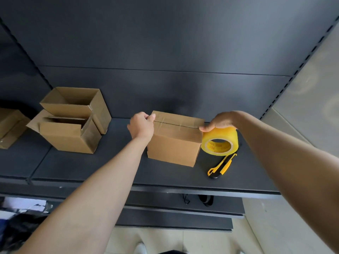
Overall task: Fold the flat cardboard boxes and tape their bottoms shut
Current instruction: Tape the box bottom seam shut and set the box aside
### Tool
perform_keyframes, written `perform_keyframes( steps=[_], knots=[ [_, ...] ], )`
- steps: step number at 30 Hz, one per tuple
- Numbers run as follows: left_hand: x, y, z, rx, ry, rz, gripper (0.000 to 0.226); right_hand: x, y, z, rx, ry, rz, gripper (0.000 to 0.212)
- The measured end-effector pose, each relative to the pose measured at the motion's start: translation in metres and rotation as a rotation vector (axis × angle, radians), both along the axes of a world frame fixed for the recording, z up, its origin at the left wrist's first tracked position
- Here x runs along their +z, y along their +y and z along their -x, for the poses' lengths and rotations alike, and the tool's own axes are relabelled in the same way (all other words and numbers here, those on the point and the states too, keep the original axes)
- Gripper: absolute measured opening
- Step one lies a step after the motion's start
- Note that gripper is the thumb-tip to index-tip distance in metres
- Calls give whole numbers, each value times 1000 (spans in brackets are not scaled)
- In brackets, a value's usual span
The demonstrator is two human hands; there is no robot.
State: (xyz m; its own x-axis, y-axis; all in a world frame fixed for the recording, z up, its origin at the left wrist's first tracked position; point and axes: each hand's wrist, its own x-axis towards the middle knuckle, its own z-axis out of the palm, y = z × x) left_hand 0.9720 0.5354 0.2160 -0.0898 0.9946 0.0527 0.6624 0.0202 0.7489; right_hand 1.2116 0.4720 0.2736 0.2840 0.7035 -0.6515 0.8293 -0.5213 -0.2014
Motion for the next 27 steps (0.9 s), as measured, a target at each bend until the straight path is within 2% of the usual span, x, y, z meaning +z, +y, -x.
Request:
perform_keyframes(
  steps=[2,7,10,18,21,23,25,27],
  knots=[
    [1,5,-1,26,-34,25,31,-3,-5,6,-32,25,-5,81],
    [1,9,-2,78,26,41,50,-8,-14,18,-94,86,0,88],
    [1,12,1,55,61,51,52,-8,-17,26,-116,114,16,79],
    [-7,18,11,-70,43,237,58,-8,-28,41,-149,157,-29,72],
    [3,22,12,-70,134,308,60,-8,-30,52,-154,168,-48,72],
    [13,20,12,-39,325,195,59,-11,-28,60,-178,183,-70,72],
    [19,11,10,-113,494,-84,49,-13,-25,70,-198,217,-97,72],
    [22,-4,2,-310,474,-228,37,-17,-20,79,-208,238,-114,72]
  ],
)
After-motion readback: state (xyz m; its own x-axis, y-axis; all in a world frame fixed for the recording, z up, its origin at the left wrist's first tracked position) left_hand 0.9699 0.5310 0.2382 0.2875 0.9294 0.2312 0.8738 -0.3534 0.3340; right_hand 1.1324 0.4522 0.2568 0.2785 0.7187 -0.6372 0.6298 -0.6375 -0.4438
